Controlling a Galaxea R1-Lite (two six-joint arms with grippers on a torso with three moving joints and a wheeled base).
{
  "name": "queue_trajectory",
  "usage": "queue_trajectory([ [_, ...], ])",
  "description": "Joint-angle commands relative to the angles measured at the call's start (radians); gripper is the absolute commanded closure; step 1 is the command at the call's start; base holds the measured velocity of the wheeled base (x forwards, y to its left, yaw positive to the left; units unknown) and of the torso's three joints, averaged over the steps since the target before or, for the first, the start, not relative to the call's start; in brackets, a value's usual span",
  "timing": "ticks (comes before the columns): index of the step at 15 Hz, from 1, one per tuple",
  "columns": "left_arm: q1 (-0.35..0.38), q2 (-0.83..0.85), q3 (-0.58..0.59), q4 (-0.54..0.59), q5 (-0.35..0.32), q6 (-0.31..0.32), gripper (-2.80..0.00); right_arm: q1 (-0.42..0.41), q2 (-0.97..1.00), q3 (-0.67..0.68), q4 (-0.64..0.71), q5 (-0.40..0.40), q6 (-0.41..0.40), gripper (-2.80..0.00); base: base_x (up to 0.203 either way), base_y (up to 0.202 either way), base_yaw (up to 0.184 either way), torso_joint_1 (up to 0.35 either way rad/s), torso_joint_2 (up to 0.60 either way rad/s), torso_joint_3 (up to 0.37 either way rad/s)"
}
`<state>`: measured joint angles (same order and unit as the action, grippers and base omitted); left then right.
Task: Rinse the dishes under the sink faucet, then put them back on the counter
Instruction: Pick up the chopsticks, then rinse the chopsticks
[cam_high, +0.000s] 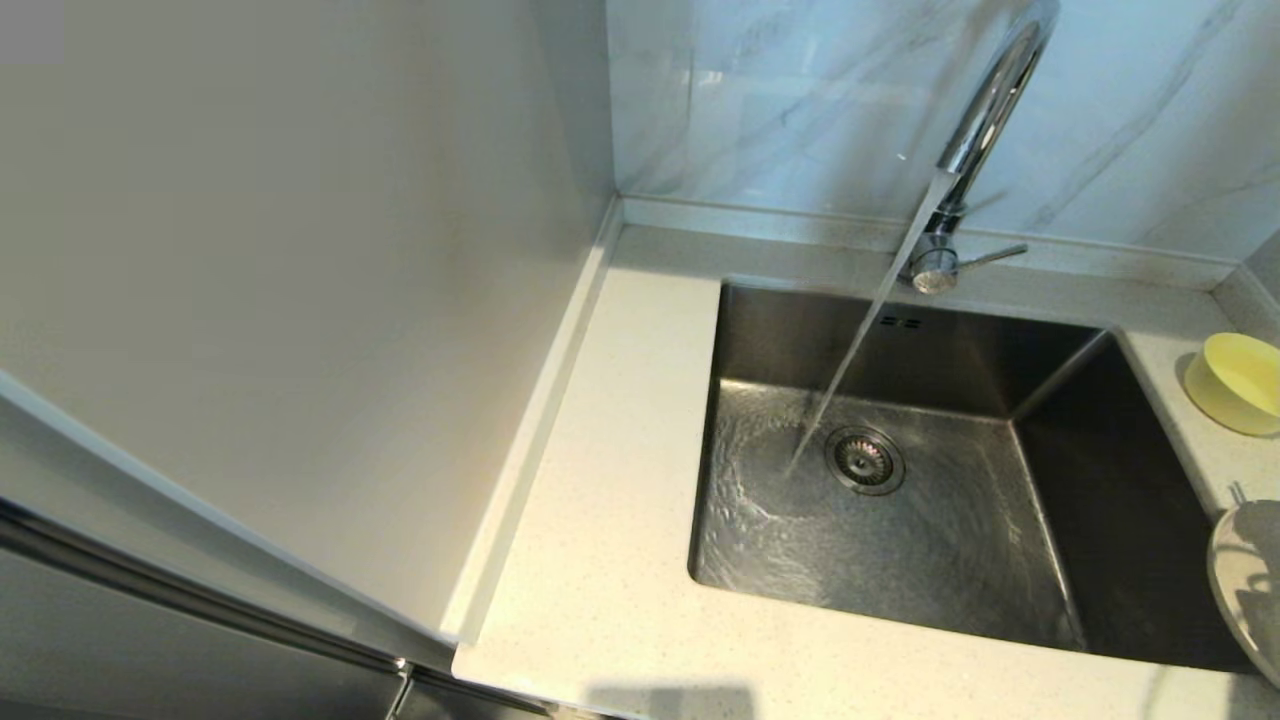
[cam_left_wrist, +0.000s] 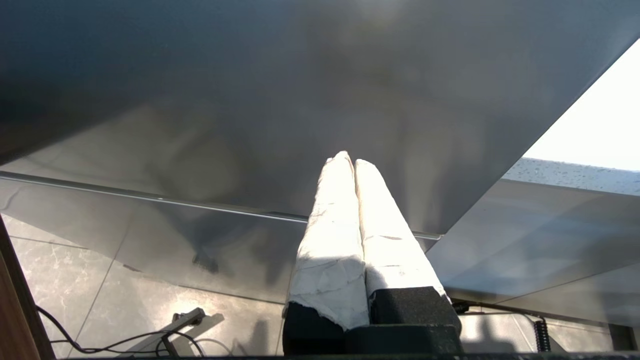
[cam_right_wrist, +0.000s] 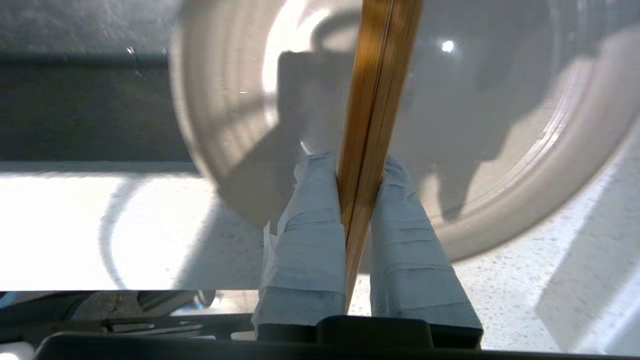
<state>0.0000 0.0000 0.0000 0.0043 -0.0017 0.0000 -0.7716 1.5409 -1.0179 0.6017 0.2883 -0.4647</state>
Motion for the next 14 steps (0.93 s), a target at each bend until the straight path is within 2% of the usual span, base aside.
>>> queue_trajectory([
  [1, 0.000, 0.000, 0.000, 0.000, 0.000, 0.000, 0.00, 0.021, -0.069, 0.000, 0.003, 0.011, -0.003, 0.00, 0.000, 0.000, 0.000, 0.000, 0.00, 0.000],
  [3, 0.000, 0.000, 0.000, 0.000, 0.000, 0.000, 0.00, 0.091, -0.092, -0.001, 0.002, 0.017, -0.006, 0.00, 0.000, 0.000, 0.000, 0.000, 0.00, 0.000],
  [5, 0.000, 0.000, 0.000, 0.000, 0.000, 0.000, 0.00, 0.209, -0.105, -0.004, -0.003, 0.014, -0.004, 0.00, 0.000, 0.000, 0.000, 0.000, 0.00, 0.000],
  [8, 0.000, 0.000, 0.000, 0.000, 0.000, 0.000, 0.00, 0.452, -0.123, 0.009, -0.101, -0.032, 0.014, 0.00, 0.000, 0.000, 0.000, 0.000, 0.00, 0.000],
  [11, 0.000, 0.000, 0.000, 0.000, 0.000, 0.000, 0.00, 0.707, -0.096, 0.031, -0.274, -0.134, 0.040, 0.00, 0.000, 0.000, 0.000, 0.000, 0.00, 0.000],
  [14, 0.000, 0.000, 0.000, 0.000, 0.000, 0.000, 0.00, 0.897, 0.014, 0.037, -0.484, -0.310, 0.158, 0.00, 0.000, 0.000, 0.000, 0.000, 0.00, 0.000],
])
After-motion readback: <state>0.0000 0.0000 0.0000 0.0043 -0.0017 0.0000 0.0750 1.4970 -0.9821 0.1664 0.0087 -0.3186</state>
